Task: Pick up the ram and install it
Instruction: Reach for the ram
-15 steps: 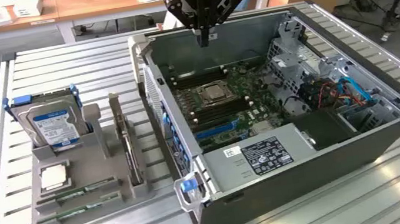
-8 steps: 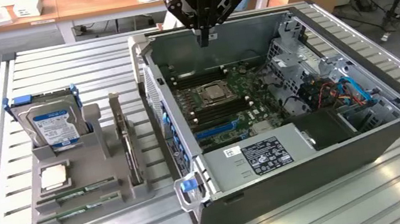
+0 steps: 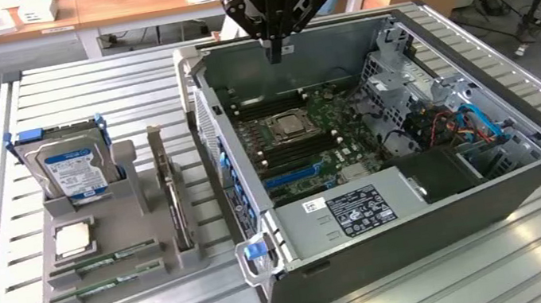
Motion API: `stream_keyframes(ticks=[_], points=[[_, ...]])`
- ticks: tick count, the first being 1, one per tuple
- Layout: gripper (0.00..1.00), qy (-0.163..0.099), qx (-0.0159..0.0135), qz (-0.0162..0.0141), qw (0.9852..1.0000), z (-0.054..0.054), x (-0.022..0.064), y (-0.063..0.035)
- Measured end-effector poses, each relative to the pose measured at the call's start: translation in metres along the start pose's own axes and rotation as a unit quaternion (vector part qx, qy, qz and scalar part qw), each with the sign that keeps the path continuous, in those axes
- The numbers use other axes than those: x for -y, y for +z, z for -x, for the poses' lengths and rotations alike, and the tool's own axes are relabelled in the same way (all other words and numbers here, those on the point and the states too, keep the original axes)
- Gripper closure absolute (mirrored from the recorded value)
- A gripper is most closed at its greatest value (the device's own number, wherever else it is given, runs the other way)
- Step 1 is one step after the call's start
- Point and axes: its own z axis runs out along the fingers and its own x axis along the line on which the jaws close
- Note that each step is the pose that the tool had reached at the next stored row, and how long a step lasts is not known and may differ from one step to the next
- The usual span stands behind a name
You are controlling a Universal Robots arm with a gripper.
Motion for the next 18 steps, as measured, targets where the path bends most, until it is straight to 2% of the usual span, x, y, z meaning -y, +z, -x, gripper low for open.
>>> stream_keyframes(ticks=[18], points=[[0.89, 0.0, 0.0001, 0.0001, 1.0, -0.048, 0.0036, -0.0002]])
